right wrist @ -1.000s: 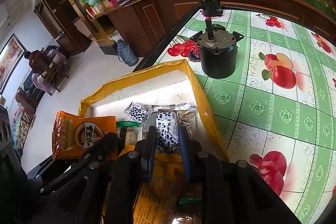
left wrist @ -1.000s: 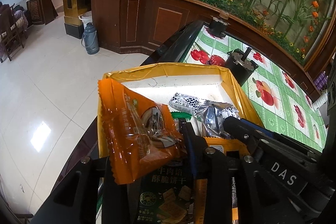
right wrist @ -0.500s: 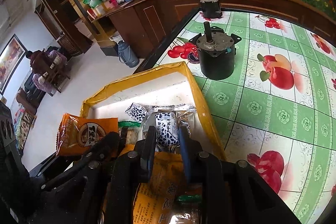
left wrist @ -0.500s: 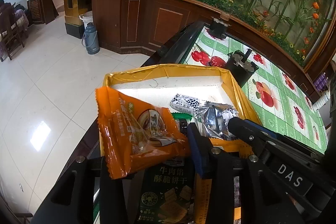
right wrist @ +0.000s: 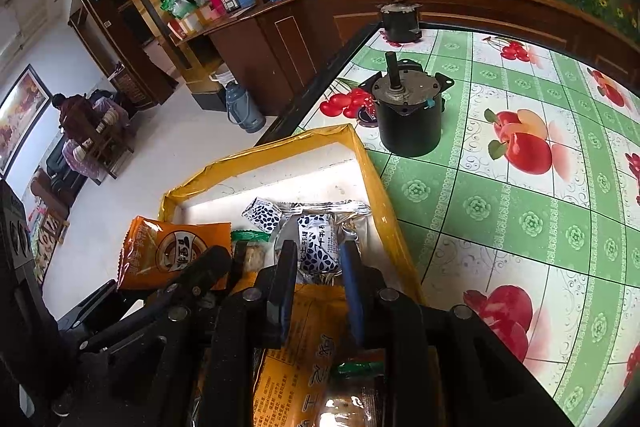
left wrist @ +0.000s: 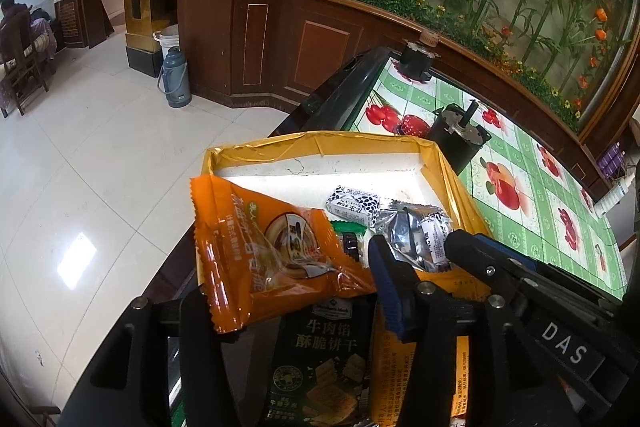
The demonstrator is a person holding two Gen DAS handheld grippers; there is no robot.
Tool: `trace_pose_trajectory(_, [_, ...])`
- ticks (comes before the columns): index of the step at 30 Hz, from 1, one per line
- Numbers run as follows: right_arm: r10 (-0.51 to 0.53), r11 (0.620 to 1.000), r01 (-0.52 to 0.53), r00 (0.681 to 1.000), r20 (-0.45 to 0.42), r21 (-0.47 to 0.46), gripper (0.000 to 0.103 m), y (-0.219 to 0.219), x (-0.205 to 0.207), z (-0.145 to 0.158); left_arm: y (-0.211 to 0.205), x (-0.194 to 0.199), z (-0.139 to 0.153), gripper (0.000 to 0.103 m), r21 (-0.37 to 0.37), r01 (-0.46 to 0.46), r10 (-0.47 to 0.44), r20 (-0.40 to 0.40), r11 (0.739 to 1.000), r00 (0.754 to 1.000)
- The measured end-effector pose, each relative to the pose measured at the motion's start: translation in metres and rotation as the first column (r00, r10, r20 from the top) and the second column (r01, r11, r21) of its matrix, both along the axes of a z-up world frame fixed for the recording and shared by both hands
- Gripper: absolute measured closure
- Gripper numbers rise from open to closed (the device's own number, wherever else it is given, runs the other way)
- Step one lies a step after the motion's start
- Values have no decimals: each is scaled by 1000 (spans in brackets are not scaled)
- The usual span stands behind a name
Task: Organize snacks
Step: 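Lower the black-and-white candy into the tray and open the right gripper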
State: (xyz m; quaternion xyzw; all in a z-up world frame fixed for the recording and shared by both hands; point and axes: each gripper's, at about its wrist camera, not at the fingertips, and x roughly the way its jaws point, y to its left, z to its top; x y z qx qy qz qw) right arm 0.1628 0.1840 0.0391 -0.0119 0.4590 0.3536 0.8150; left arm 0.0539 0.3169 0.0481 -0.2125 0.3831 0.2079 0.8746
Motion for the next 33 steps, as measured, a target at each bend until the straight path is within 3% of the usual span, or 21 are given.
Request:
trace_pose_trajectory(4, [-6,1000,6,1000,5,5,71,-3,0,2,0,-1,1,47,1,-6,6,7,1000,1000])
trace_pose_trajectory(21, [-5,1000,4,1000,8,6,70,-10,-8,8,-4,-5,7,45,19,0,0,21,1000,1000])
trace_pose_trajectory(33, [-15,1000,15,1000,25,12,64,-26,-26,18,-14,-9,14,44,41,9,-11,37,999,999])
